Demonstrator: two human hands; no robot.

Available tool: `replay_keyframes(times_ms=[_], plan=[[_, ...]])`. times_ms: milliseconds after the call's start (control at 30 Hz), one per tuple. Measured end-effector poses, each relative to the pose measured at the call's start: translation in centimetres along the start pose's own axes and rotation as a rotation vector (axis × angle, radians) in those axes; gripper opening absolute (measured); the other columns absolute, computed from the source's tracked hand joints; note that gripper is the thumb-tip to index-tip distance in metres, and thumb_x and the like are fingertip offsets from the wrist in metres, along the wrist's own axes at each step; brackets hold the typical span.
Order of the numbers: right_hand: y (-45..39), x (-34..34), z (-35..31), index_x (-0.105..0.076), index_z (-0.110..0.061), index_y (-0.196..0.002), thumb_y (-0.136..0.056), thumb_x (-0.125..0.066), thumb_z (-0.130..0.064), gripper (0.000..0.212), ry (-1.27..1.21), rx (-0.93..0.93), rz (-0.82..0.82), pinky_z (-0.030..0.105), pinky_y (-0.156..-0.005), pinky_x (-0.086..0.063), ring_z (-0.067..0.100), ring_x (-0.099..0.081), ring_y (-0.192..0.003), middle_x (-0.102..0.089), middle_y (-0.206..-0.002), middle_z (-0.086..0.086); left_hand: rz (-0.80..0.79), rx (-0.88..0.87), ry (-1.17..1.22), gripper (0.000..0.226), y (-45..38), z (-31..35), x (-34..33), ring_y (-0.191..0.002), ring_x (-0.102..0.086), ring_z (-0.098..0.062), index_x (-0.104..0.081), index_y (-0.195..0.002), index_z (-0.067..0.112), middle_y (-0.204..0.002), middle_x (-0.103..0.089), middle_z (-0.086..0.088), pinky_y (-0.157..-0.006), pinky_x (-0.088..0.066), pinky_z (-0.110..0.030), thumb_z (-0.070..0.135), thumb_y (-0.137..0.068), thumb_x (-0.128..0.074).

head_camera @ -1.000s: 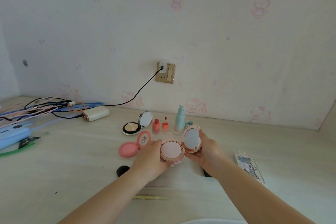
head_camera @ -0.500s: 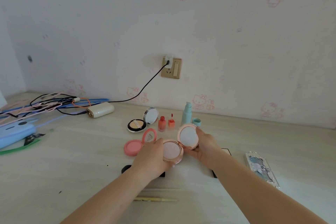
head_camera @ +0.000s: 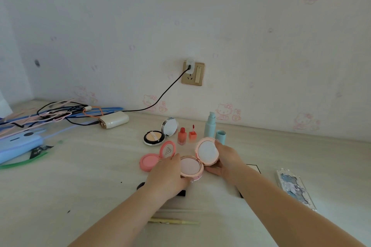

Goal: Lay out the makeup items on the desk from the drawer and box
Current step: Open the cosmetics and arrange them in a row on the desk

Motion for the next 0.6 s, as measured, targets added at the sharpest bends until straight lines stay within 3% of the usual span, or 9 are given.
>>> replay_keyframes(times_ms=[67,200,267,333,400,500,567,600], plan=[[0.2,0.3,-0.1,-0.053,-0.01,-0.118,-0.095,-0.05,-0.032,0.032,0.037,0.036,-0.011,0.04,-0.073,-0.056,0.031,-0.063,-0.096,-0.061,-0.115,0.017,-0.039,0.013,0.031,0.032,0.0,0.0,0.4,-0.092,-0.061,-0.025,-0.046,-0.095,0.021,-0.098,-0.065,-0.001,-0.068,-0.045,-0.033,0.042,-0.077,-0.061],[0.9,1.3,-0.5,-0.056,-0.01,-0.117,-0.094,-0.051,-0.029,0.03,0.19,0.132,-0.018,0.044,-0.083,-0.054,0.028,-0.06,-0.1,-0.061,-0.112,0.013,-0.08,0.017,0.097,0.017,0.5,-0.3,1.3,-0.08,-0.062,-0.024,-0.042,-0.072,0.028,-0.076,-0.06,0.002,-0.062,-0.044,-0.029,0.035,-0.079,-0.055],[1.3,2.0,-0.8,-0.054,-0.013,-0.118,-0.092,-0.054,-0.03,0.031,0.251,0.186,-0.007,0.041,-0.083,-0.053,0.025,-0.058,-0.107,-0.06,-0.114,0.009,-0.075,0.03,0.078,0.012,1.0,-0.6,2.0,-0.082,-0.06,-0.019,-0.05,-0.082,0.028,-0.084,-0.064,0.004,-0.068,-0.046,-0.031,0.039,-0.08,-0.056],[1.7,3.2,-1.3,-0.052,-0.018,-0.121,-0.091,-0.055,-0.028,0.031,0.28,0.246,0.027,0.04,-0.083,-0.054,0.021,-0.057,-0.106,-0.059,-0.113,0.007,-0.032,0.046,0.018,0.028,1.5,-0.8,2.6,-0.091,-0.06,-0.015,-0.055,-0.103,0.028,-0.099,-0.066,0.009,-0.075,-0.047,-0.03,0.044,-0.081,-0.057],[2.0,4.7,-2.2,-0.054,-0.02,-0.119,-0.092,-0.053,-0.023,0.027,0.263,0.315,0.065,0.037,-0.082,-0.053,0.018,-0.058,-0.101,-0.059,-0.108,0.005,0.019,0.032,0.044,0.032,1.8,-0.5,3.0,-0.093,-0.06,-0.009,-0.056,-0.111,0.032,-0.099,-0.063,0.016,-0.081,-0.05,-0.03,0.044,-0.082,-0.058],[2.4,7.2,-3.2,-0.057,-0.02,-0.121,-0.092,-0.049,-0.017,0.03,0.351,0.431,0.145,0.036,-0.081,-0.05,0.018,-0.058,-0.089,-0.059,-0.096,-0.004,-0.044,0.007,0.3,0.036,2.0,1.5,2.5,-0.091,-0.058,0.003,-0.055,-0.117,0.038,-0.099,-0.061,0.021,-0.08,-0.047,-0.018,0.043,-0.082,-0.063],[3.0,9.0,-3.2,-0.056,-0.019,-0.123,-0.092,-0.047,-0.014,0.033,0.444,0.497,0.194,0.036,-0.077,-0.048,0.02,-0.054,-0.08,-0.058,-0.089,-0.009,-0.119,-0.035,0.446,0.039,1.9,4.0,1.5,-0.093,-0.058,0.007,-0.056,-0.12,0.034,-0.102,-0.064,0.019,-0.074,-0.043,-0.004,0.039,-0.083,-0.065],[3.1,9.5,-2.9,-0.056,-0.02,-0.124,-0.093,-0.046,-0.014,0.033,0.499,0.51,0.196,0.035,-0.075,-0.048,0.018,-0.053,-0.077,-0.057,-0.087,-0.011,-0.147,-0.053,0.474,0.042,1.9,4.8,1.0,-0.099,-0.057,0.006,-0.055,-0.124,0.032,-0.106,-0.064,0.019,-0.077,-0.041,-0.003,0.038,-0.083,-0.065]])
Point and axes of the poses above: each hand's wrist, its own y-axis away from the middle knuckle, its own x-axis out of the back of the hand, z = x × y, the point moved 1 cm from there along -y, towards the middle knuckle
